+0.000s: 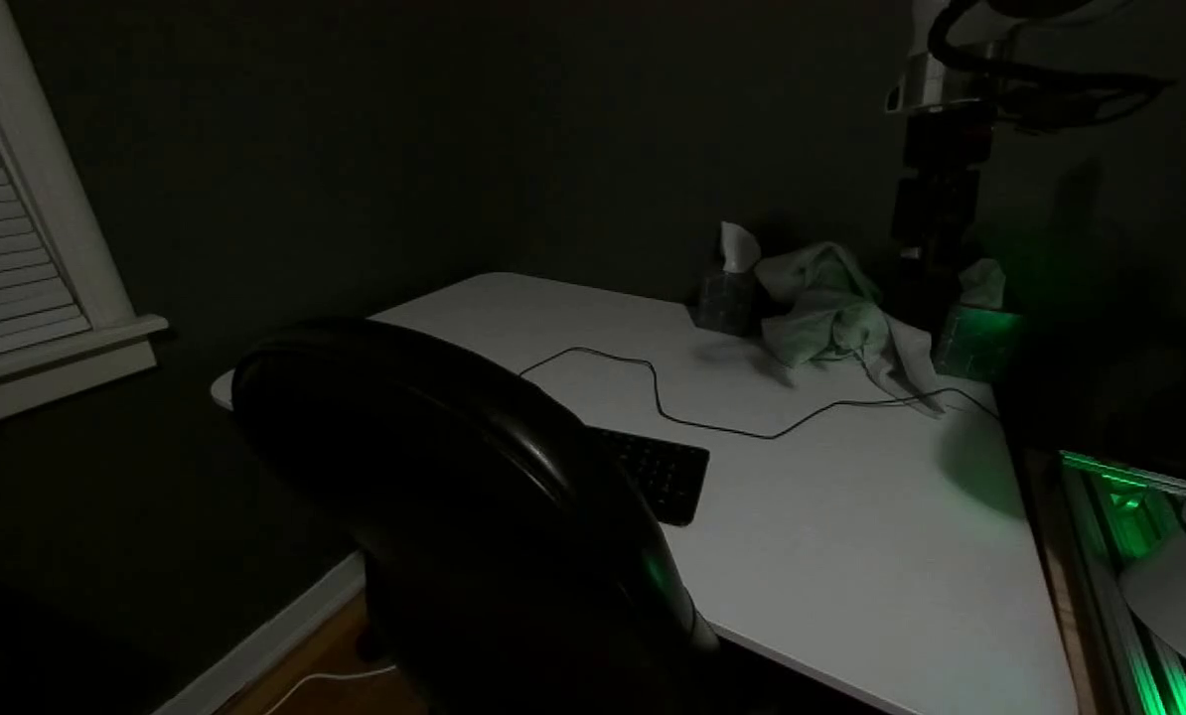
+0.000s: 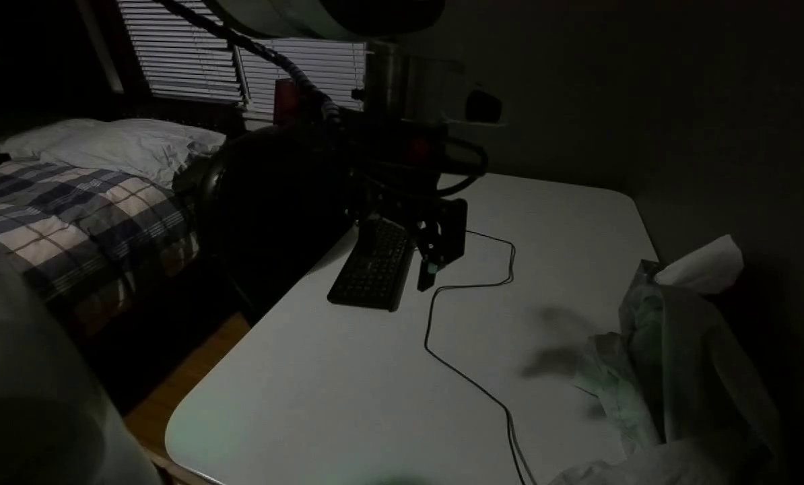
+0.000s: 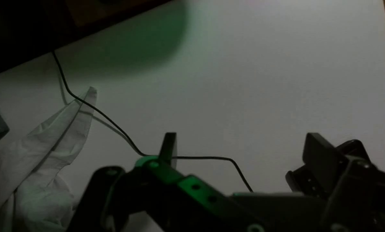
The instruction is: Push the black chair backwards.
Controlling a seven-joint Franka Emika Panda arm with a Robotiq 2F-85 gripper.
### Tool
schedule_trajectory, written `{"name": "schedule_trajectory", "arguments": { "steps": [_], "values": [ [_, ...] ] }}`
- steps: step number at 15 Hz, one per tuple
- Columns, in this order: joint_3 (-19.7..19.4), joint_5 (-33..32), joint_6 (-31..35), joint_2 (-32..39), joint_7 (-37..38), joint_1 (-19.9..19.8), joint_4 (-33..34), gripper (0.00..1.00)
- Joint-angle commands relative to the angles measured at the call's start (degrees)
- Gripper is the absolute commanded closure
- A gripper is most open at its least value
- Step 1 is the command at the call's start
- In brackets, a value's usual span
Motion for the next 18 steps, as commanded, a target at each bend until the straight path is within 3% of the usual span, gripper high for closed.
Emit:
{"name": "schedule_trajectory", "arguments": {
  "steps": [1,4,10,15,18],
  "values": [
    [0.1,0.1,-0.2,0.0,-0.1,-0.1,0.1,0.00],
    [3.3,4.1,-4.0,1.5,4.5,2.5,2.9,0.00],
    [10.2,14.7,-13.3,7.0,23.7,4.3,11.8,0.00],
    [11.9,23.7,-13.0,13.4,36.0,4.5,18.7,0.00],
    [13.6,28.3,-8.7,16.7,45.5,5.4,20.8,0.00]
  ]
}}
